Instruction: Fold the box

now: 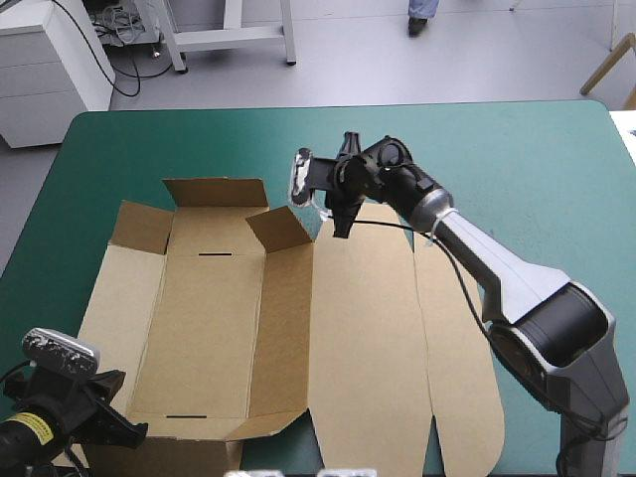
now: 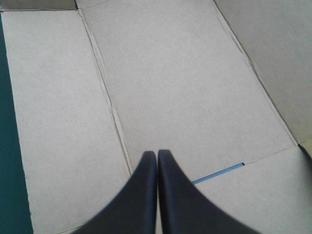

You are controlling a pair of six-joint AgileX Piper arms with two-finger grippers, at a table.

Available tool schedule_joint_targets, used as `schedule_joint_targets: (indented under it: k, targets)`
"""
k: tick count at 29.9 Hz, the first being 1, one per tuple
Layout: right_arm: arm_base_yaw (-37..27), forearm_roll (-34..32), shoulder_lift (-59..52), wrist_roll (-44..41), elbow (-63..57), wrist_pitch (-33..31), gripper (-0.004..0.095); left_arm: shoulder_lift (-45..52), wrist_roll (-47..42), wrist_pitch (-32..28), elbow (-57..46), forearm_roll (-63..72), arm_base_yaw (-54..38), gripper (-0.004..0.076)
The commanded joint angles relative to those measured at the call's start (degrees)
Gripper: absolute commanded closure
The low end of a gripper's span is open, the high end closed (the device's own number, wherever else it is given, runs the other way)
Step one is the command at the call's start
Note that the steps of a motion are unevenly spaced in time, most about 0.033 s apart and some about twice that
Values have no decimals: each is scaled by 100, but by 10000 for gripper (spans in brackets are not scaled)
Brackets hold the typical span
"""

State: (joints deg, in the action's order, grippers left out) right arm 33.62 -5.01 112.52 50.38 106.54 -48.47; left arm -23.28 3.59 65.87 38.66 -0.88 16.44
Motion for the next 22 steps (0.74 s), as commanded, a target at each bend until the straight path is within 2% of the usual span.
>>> schedule_joint_targets:
  k: [1,5,9,14,22]
  targets:
    - [-421,-218,-587,-609,157,-570,674,-55,-56,-287,186,-4,8,734]
    - [-1051,-73,-836,-1132,157,-1425,803,-55,-56,-287,186,-4,8,734]
    - [-1937,544,-1155,-1534,157,-2061,905,-55,-56,-287,186,-4,8,734]
    - [-2952,1183,-1817,-2292,-186,-2061,918,-55,-56,-287,186,7,8,734]
    - [-4376,1185,-3335,-3034,-1645,-2061,922,-55,-56,-211,186,18,8,734]
